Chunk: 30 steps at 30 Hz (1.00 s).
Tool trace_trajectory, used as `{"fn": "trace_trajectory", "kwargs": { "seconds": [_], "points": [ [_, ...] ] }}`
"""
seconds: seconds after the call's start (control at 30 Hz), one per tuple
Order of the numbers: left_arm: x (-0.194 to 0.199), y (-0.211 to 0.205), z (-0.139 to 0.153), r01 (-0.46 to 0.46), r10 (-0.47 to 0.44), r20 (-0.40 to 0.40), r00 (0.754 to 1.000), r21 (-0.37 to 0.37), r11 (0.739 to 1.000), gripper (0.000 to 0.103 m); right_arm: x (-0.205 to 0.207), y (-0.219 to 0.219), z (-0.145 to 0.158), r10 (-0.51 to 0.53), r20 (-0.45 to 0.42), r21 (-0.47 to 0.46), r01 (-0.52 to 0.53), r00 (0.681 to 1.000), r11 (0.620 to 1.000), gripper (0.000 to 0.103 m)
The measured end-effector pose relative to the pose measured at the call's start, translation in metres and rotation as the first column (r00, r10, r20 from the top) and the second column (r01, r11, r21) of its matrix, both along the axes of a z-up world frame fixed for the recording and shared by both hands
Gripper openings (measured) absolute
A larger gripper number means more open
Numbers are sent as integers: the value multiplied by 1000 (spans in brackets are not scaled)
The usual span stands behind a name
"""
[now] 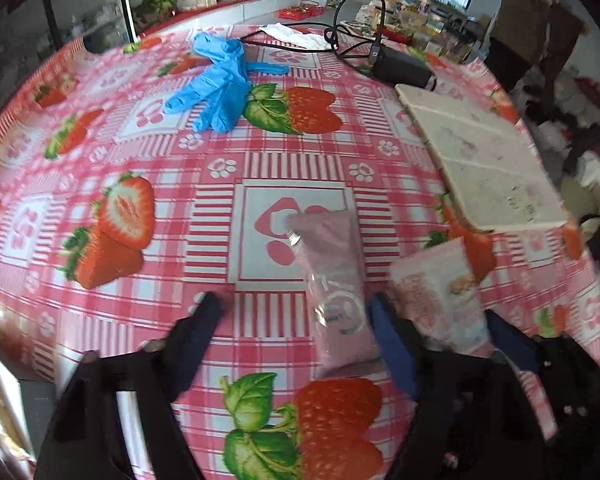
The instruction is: Organize snacks
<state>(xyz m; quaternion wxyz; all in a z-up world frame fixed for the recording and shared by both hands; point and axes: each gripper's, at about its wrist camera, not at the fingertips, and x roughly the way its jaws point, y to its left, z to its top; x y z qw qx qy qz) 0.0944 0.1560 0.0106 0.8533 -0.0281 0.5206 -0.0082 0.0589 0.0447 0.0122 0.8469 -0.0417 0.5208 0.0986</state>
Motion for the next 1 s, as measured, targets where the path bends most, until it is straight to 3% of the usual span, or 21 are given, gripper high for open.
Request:
{"fn": "trace_trajectory", "kwargs": {
  "seconds": [0.07,0.1,0.17,0.3,0.57,0.63,0.7,0.73,0.8,1.0],
  "points": [
    [-4,0,1,16,-17,13,1000,53,998,31,-4,-3,1,7,-5,21,-7,1000,1000,53],
    [-6,3,2,19,-20,12,1000,46,999,28,-7,-5,2,9,-6,24,-9,1000,1000,53],
    [-19,11,3,20,-20,3,1000,-4,1000,28,-15,-12,2,8,-11,23,-7,1000,1000,53],
    [-64,12,2,46,-46,13,999,50,998,28,-46,-26,4,20,-32,21,-20,999,1000,53],
    [-207,23,2,42,-42,4,999,25,999,28,-144,-53,8,-17,-70,26,19,997,999,53],
    [-229,23,2,43,-43,4,999,30,999,36,-164,-56,9,-39,-80,28,42,996,999,53],
    [-243,26,4,47,-47,2,999,8,999,71,-188,-57,11,-43,-88,26,46,995,999,56],
    [-248,29,8,50,-50,19,999,6,999,75,-197,-56,12,-42,-92,23,44,995,999,72],
    [-251,30,16,54,-57,60,997,43,998,80,-213,-60,13,-55,-86,17,57,995,998,102],
    [-222,18,7,110,-119,64,991,131,985,83,-211,-75,16,-107,-55,6,107,993,994,102]
  ]
}}
